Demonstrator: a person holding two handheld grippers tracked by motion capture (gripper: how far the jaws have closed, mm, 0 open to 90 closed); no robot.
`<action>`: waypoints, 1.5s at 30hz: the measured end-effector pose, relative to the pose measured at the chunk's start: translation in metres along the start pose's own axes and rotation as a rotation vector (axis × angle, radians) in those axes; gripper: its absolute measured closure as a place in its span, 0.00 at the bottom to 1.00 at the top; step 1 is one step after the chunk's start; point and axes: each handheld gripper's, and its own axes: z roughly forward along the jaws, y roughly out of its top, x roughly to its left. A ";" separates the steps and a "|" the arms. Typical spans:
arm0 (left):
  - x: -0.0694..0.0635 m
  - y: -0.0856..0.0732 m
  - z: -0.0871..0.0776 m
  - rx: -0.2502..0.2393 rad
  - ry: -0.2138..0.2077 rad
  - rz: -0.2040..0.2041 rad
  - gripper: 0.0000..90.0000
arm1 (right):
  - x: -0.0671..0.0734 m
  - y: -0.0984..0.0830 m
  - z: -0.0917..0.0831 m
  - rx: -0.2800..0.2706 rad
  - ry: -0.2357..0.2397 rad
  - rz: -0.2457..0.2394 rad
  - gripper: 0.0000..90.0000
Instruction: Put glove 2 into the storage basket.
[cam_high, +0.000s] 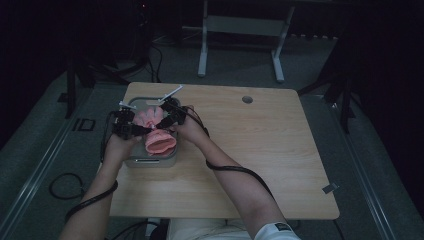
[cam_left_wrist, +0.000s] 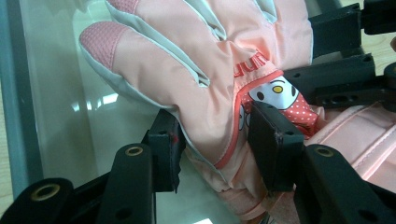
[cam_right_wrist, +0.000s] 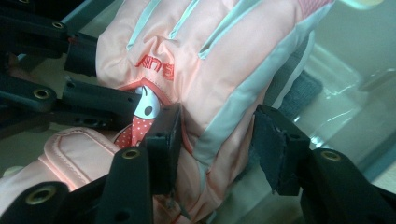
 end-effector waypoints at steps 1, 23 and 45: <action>0.000 0.000 -0.001 -0.007 0.004 0.000 0.59 | 0.000 0.000 -0.001 -0.002 -0.002 0.002 0.57; 0.004 0.008 -0.021 -0.078 0.004 0.004 0.30 | -0.001 -0.008 -0.045 -0.113 0.007 -0.028 0.49; -0.025 0.005 -0.044 -0.229 -0.016 0.151 0.15 | -0.010 -0.022 -0.068 -0.179 0.084 -0.019 0.29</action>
